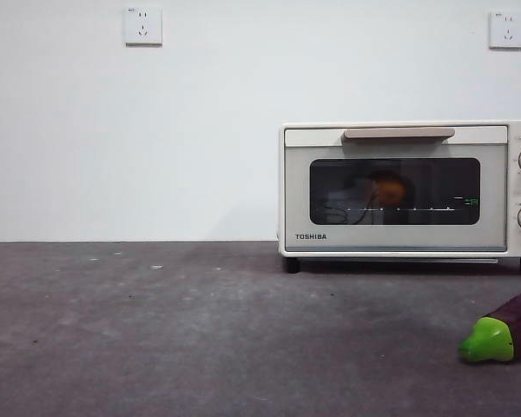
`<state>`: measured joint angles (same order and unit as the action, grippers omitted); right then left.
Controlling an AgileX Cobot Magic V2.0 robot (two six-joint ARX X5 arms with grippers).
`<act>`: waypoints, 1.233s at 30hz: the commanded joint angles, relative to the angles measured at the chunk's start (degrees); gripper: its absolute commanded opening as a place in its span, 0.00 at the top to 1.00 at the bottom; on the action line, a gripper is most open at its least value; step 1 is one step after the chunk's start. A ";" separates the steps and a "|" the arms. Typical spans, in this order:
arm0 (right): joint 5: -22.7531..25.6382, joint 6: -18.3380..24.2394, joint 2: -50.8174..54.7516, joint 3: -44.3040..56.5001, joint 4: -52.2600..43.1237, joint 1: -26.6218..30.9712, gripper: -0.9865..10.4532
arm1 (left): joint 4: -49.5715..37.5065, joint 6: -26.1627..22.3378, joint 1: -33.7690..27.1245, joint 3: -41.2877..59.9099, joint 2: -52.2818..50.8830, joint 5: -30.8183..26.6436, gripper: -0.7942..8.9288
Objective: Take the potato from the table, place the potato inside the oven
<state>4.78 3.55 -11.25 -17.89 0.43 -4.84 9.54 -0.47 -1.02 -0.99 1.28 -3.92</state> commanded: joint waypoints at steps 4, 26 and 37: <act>-0.85 3.93 4.11 8.70 0.00 0.07 0.91 | -0.42 -0.79 -0.20 0.57 -0.02 -0.04 0.92; -6.73 -2.75 10.82 17.11 8.66 7.08 0.91 | -0.42 -0.79 -0.20 0.57 0.52 -0.15 0.92; -6.88 -2.05 10.82 17.11 10.27 7.08 0.91 | -0.42 -0.79 -0.20 0.57 0.61 -0.15 0.92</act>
<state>-1.98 1.52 -0.56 -1.37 10.90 2.22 9.41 -0.47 -1.02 -0.99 1.78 -3.95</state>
